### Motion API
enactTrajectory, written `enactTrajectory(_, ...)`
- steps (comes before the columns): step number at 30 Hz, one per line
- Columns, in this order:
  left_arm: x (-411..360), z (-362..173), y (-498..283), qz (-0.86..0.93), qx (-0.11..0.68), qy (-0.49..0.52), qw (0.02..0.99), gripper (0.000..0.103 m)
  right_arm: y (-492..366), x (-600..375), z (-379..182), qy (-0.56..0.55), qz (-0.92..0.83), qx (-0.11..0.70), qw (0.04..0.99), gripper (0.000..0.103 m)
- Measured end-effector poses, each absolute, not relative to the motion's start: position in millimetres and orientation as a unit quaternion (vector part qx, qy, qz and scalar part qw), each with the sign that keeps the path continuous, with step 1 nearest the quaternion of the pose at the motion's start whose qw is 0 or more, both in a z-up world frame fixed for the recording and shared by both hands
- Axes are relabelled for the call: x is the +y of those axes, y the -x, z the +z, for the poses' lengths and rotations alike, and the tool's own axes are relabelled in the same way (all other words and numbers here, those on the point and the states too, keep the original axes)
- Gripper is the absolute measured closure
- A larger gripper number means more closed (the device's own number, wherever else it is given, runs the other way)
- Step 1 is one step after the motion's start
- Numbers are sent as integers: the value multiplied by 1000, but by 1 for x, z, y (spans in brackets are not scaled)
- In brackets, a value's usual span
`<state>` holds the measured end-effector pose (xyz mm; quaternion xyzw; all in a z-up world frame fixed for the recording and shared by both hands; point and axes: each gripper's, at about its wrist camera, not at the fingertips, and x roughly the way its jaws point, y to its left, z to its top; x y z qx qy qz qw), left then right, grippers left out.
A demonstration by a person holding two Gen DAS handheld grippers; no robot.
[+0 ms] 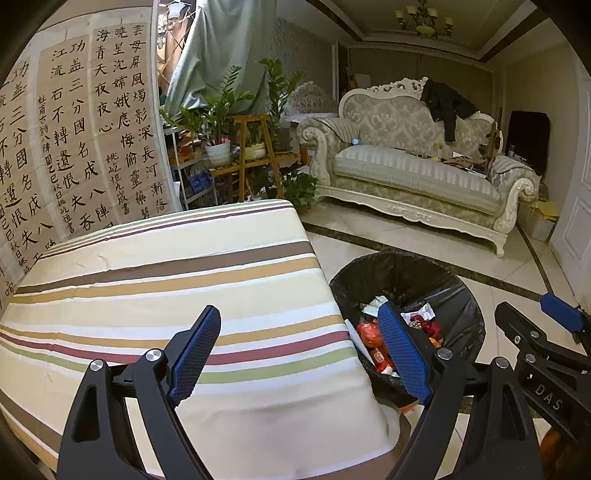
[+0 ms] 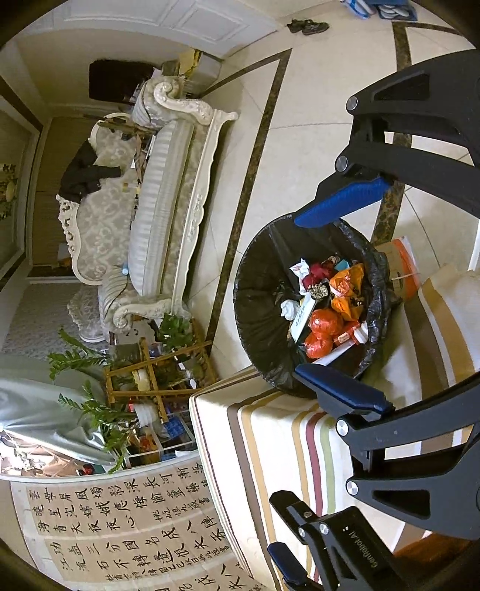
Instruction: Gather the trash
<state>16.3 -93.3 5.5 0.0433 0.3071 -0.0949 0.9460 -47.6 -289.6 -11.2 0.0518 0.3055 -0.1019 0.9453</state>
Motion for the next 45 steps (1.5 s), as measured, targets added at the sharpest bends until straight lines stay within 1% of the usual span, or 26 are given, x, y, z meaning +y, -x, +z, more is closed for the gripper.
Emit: enactTrajectory(45, -95, 9, -13, -96, 306, -41, 946, 19, 56, -297, -7, -54, -109, 295, 948, 28)
